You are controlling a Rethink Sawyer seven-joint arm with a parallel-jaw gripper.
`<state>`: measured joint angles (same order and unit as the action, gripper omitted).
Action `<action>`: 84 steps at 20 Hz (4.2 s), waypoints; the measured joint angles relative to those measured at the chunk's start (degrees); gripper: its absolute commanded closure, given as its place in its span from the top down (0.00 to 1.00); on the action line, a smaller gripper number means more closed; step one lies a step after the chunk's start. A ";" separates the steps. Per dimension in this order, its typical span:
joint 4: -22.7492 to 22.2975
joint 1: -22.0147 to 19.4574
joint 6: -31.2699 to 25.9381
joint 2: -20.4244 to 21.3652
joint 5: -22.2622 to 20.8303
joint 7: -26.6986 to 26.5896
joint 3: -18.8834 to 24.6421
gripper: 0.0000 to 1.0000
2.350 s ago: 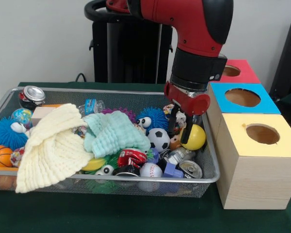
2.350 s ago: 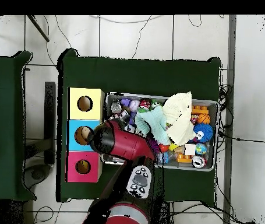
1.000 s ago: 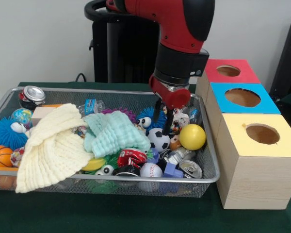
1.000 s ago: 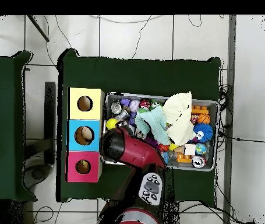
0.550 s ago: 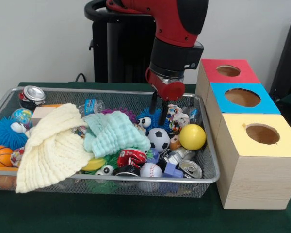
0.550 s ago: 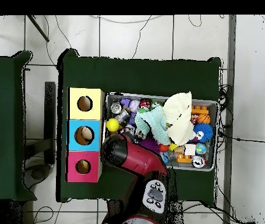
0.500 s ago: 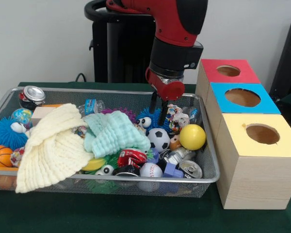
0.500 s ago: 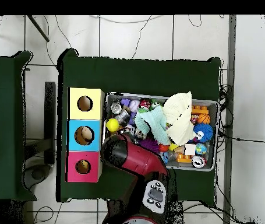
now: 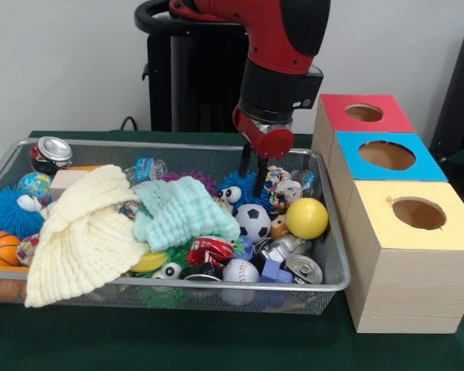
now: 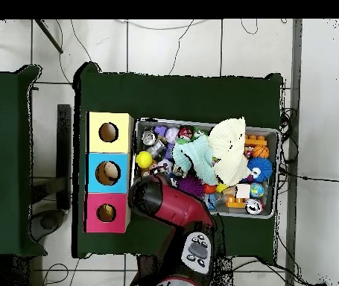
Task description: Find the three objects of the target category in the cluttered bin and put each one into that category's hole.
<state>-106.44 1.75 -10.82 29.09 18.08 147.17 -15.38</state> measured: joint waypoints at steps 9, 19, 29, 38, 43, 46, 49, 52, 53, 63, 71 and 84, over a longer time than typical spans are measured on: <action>-0.22 1.08 0.00 -0.12 0.13 0.00 0.00 1.00; -0.22 1.42 0.00 -1.06 1.20 0.00 0.00 1.00; -0.10 1.36 0.00 -3.43 1.82 0.00 0.01 1.00; 1.39 1.94 -0.05 -4.61 3.33 0.00 0.02 1.00; 2.08 2.60 -0.05 -5.13 3.88 0.00 0.02 1.00; 2.43 2.86 -0.05 -5.46 4.13 0.00 0.02 1.00; 2.97 3.35 -0.02 -5.67 4.52 0.00 0.02 1.00; 4.05 3.89 0.00 -6.01 4.97 0.00 0.00 1.00; 4.65 4.08 -0.01 -6.22 5.18 0.00 0.01 1.00; 7.23 4.18 -0.05 -7.84 6.24 0.01 -0.36 1.00; 7.37 4.17 -0.05 -8.06 6.23 0.01 -0.36 1.00; 6.18 -2.43 3.69 -8.69 4.21 0.01 5.97 1.00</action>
<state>-100.26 -0.68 -7.13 20.40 22.29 147.18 -9.41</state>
